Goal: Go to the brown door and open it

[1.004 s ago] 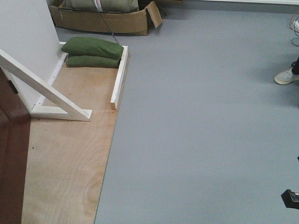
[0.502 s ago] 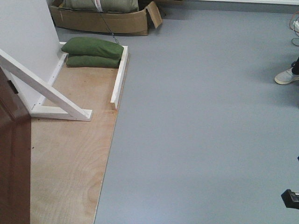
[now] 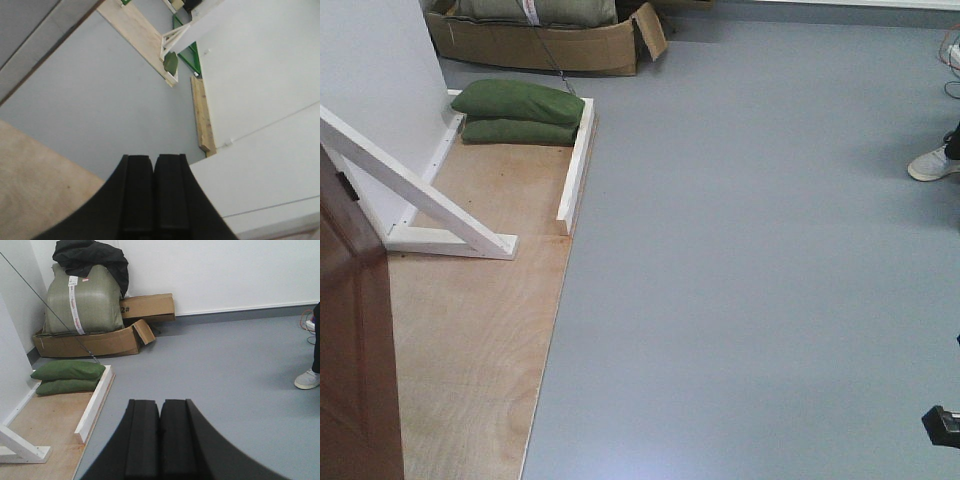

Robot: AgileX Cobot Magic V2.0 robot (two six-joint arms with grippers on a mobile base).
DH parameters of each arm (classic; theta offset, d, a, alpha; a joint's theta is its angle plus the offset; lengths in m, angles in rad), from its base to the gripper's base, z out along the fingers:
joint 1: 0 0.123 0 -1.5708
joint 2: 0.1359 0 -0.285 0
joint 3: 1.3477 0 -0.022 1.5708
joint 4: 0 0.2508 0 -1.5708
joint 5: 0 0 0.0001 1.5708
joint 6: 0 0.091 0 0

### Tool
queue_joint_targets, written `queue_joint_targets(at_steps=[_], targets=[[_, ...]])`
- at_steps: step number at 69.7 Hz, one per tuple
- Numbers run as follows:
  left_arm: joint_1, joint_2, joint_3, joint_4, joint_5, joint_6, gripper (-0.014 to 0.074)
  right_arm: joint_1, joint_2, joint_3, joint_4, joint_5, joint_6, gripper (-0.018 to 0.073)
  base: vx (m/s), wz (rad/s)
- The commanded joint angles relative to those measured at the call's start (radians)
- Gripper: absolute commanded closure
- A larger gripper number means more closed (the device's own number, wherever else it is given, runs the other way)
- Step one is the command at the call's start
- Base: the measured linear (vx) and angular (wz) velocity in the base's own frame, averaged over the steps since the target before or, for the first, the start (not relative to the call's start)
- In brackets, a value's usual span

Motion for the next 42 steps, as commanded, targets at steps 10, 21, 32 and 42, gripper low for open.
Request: queue_joint_targets(at_steps=[10,21,32,42], targets=[[-0.007,-0.053,-0.027,-0.191,-0.078,0.128,0.0586,0.000,-0.009,0.002,-0.005,-0.079,-0.009,0.0559,0.00,0.00],[-0.052,-0.068,-0.027,-0.313,-0.081,0.257,0.0586,0.000,-0.009,0.002,-0.005,-0.079,-0.009,0.0559,0.00,0.00],[-0.126,-0.086,-0.027,-0.422,-0.100,0.396,0.0586,0.000,-0.009,0.002,-0.005,-0.079,-0.009,0.0559,0.00,0.00],[-0.215,-0.088,-0.027,-0.508,-0.113,0.575,0.0586,0.000,-0.009,0.002,-0.005,-0.079,-0.009,0.0559,0.00,0.00]])
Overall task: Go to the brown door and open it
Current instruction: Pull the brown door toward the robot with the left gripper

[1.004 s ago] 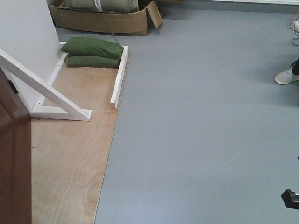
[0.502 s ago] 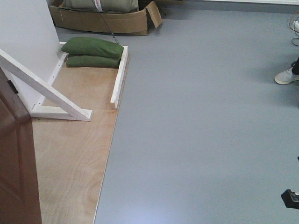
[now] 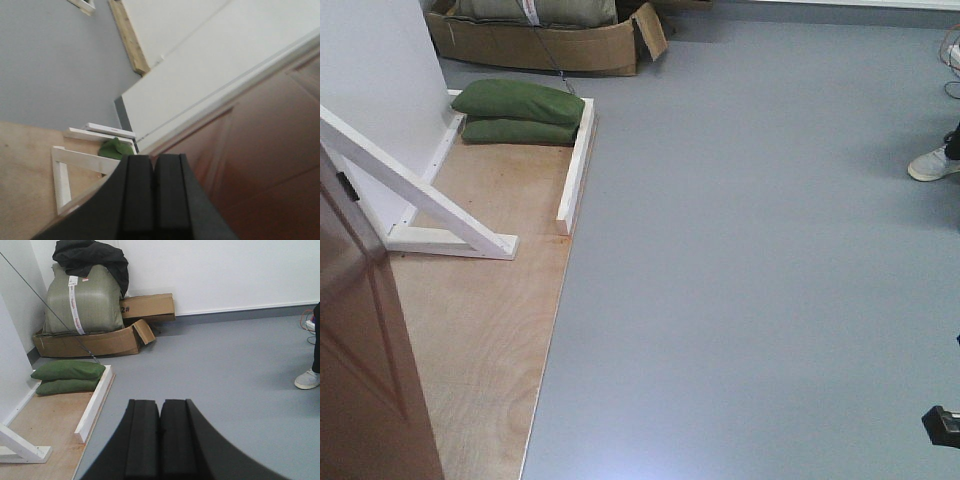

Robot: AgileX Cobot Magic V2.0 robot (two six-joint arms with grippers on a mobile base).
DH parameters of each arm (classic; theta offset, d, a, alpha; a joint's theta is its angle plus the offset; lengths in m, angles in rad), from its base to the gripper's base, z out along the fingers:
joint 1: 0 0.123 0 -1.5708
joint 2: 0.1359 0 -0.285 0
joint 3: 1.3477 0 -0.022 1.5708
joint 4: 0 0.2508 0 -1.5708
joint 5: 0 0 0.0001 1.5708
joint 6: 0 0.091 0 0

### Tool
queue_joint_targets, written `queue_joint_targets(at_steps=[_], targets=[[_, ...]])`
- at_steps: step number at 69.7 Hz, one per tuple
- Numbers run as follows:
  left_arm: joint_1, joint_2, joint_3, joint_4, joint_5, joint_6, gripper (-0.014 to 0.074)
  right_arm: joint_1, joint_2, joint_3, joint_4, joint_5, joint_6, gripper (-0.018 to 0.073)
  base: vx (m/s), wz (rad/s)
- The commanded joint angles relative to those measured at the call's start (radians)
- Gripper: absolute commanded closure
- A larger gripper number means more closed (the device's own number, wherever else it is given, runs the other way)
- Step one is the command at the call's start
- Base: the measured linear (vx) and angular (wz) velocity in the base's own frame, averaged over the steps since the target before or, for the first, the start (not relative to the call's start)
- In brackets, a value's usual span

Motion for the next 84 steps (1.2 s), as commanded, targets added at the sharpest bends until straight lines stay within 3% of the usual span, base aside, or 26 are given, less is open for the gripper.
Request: queue_joint_targets(at_steps=[1,21,37,53,72,84], targets=[[-0.063,-0.020,-0.027,-0.102,-0.098,0.134,0.0586,0.000,-0.009,0.002,-0.005,-0.079,-0.009,0.0559,0.00,0.00],[-0.266,-0.016,-0.027,-0.206,-0.173,0.503,0.0586,0.000,-0.009,0.002,-0.005,-0.079,-0.009,0.0559,0.00,0.00],[-0.483,0.005,-0.026,-0.241,-0.299,0.687,0.0586,0.000,-0.009,0.002,-0.005,-0.079,-0.009,0.0559,0.00,0.00],[-0.667,0.029,0.050,-0.241,-0.447,0.740,0.0586,0.000,-0.009,0.002,-0.005,-0.079,-0.009,0.0559,0.00,0.00],[-0.819,0.048,0.210,-0.235,-0.602,0.745,0.0586,0.000,-0.009,0.002,-0.005,-0.079,-0.009,0.0559,0.00,0.00],[-0.921,0.101,0.247,-0.234,-0.651,0.836,0.0586,0.000,-0.009,0.002,-0.005,-0.079,-0.009,0.0559,0.00,0.00]])
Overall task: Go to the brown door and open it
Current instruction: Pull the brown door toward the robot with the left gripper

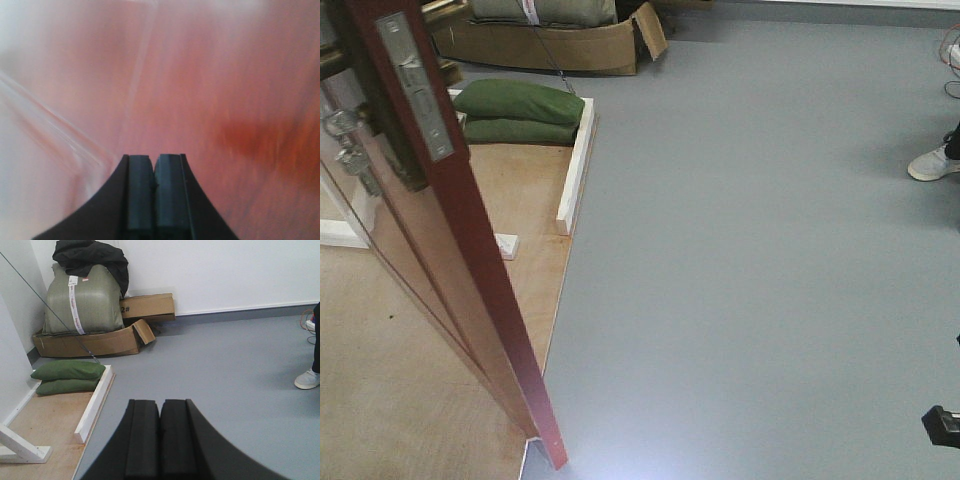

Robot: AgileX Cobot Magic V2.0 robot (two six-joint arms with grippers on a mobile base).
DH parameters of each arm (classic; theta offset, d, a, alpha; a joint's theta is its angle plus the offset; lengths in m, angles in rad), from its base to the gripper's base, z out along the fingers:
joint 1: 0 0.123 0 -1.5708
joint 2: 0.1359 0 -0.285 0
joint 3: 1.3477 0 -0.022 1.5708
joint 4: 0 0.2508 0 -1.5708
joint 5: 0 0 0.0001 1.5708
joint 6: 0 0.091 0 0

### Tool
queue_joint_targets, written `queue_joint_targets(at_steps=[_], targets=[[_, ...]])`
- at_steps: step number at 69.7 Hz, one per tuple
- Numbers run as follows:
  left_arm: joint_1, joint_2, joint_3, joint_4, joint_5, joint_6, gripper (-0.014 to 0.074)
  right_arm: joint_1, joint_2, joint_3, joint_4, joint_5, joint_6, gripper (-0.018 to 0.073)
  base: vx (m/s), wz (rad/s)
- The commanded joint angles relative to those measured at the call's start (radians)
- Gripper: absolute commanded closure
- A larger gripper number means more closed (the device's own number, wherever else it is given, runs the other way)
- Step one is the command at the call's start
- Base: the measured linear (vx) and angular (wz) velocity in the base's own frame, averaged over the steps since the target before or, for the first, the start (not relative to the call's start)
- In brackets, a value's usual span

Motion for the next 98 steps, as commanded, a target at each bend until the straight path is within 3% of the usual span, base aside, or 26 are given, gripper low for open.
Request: queue_joint_targets(at_steps=[1,17,98], targets=[[-0.045,0.017,-0.022,-0.015,-0.107,0.041,0.0586,0.000,-0.009,0.002,-0.005,-0.079,-0.009,0.0559,0.00,0.00],[-0.108,0.105,-0.022,-0.016,-0.148,0.046,0.0586,0.000,-0.009,0.002,-0.005,-0.079,-0.009,0.0559,0.00,0.00],[-0.107,0.193,-0.024,-0.022,-0.135,0.036,0.0586,0.000,-0.009,0.002,-0.005,-0.079,-0.009,0.0559,0.00,0.00]])
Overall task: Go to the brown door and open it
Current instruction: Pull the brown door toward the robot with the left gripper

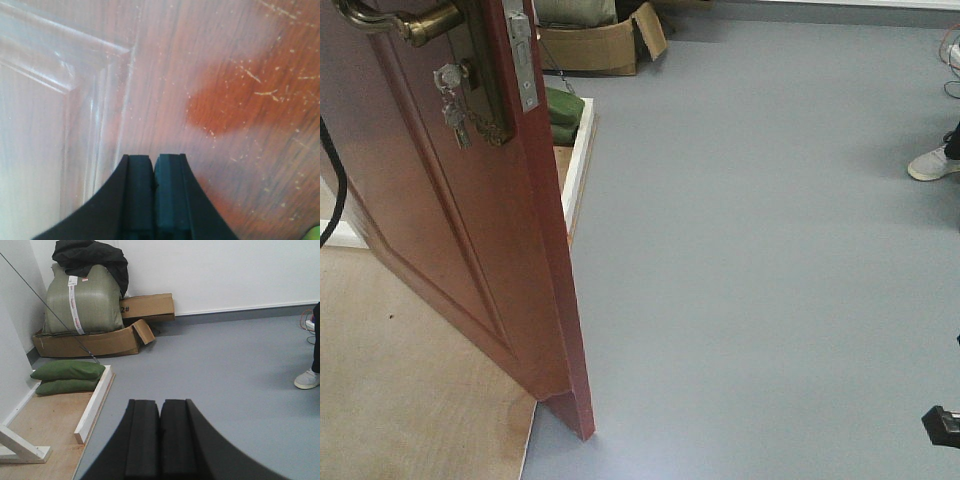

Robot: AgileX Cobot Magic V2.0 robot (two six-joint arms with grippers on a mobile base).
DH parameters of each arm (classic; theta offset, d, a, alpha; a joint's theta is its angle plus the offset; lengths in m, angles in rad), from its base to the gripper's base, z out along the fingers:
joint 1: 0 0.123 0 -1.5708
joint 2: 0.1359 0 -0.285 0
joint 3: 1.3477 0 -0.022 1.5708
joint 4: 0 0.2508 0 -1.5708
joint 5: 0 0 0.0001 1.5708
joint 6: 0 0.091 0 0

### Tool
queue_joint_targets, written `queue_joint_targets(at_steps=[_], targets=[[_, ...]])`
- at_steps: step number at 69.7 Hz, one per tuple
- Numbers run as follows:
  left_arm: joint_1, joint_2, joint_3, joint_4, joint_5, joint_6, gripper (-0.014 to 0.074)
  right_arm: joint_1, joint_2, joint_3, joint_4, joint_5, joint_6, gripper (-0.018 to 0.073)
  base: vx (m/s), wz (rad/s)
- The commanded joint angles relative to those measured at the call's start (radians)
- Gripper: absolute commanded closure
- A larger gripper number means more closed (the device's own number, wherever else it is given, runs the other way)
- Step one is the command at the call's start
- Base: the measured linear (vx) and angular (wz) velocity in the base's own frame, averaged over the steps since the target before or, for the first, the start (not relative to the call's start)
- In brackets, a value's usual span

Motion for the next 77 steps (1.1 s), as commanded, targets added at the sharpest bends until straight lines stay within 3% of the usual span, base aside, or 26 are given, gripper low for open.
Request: queue_joint_targets(at_steps=[1,77], targets=[[-0.005,-0.027,-0.025,-0.018,-0.072,-0.005,0.0586,0.000,-0.009,0.002,-0.005,-0.079,-0.009,0.0559,0.00,0.00],[-0.005,-0.027,-0.025,-0.018,-0.072,-0.005,0.0586,0.000,-0.009,0.002,-0.005,-0.079,-0.009,0.0559,0.04,-0.03]])
